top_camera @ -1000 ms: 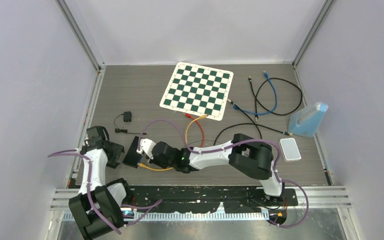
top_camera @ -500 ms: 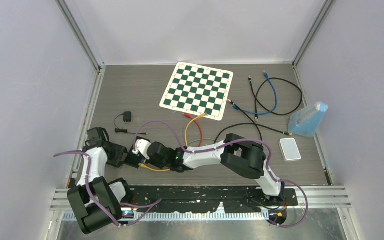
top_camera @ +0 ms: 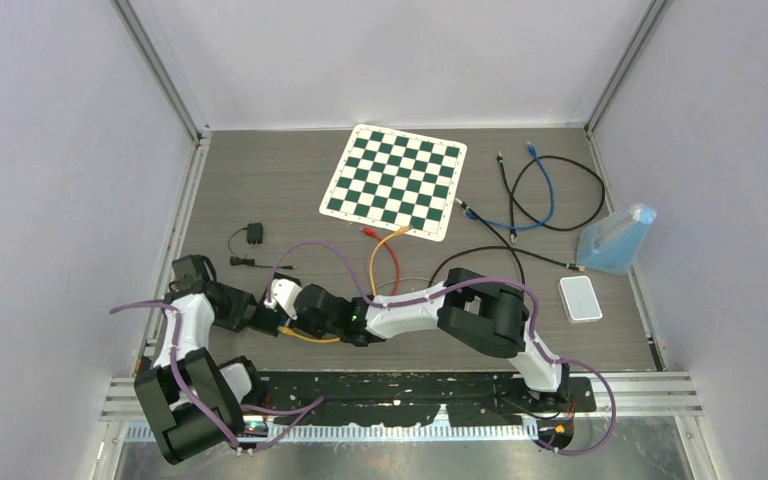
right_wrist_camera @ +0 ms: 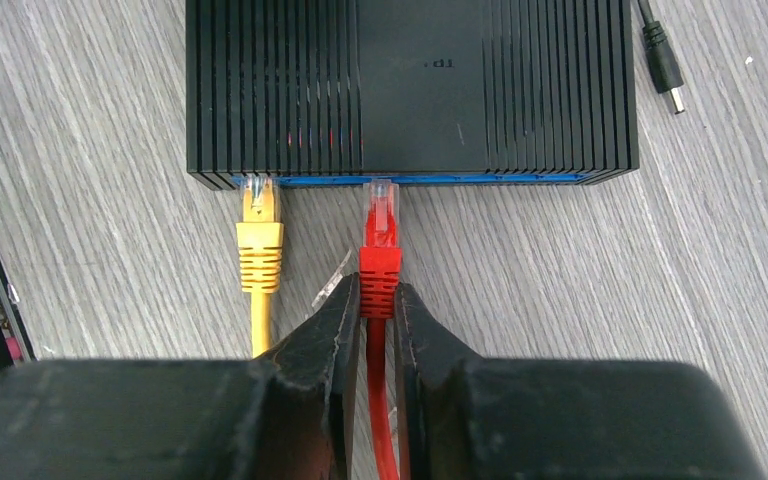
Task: Insert the plug into the switch port
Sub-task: Insert the connector into the switch port.
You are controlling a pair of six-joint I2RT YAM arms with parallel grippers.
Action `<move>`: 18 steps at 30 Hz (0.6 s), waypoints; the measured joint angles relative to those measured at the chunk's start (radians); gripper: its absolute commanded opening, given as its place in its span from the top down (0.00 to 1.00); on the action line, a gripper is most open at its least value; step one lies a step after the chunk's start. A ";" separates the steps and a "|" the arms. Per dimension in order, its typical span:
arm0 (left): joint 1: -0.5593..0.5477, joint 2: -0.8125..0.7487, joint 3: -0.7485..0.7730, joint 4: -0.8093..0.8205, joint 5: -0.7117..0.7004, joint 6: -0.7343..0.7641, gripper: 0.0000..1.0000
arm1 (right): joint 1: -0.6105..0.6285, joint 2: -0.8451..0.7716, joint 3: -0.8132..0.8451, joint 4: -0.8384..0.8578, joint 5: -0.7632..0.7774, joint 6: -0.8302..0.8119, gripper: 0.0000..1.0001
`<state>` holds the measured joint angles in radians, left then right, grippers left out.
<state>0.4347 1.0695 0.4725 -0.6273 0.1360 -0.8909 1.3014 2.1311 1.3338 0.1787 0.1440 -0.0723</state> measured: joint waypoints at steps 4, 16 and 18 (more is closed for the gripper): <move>0.005 0.004 -0.002 0.012 0.007 0.005 0.59 | 0.000 0.003 -0.008 0.027 0.011 0.021 0.95; 0.011 0.010 -0.004 0.022 0.023 0.010 0.61 | -0.001 0.005 -0.006 0.023 0.082 0.038 0.95; 0.011 0.010 -0.005 0.022 0.024 0.010 0.61 | -0.001 0.007 0.001 0.012 0.094 0.038 0.95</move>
<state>0.4458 1.0790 0.4679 -0.6052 0.1604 -0.8810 1.3003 2.1384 1.3350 0.1909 0.2379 -0.0345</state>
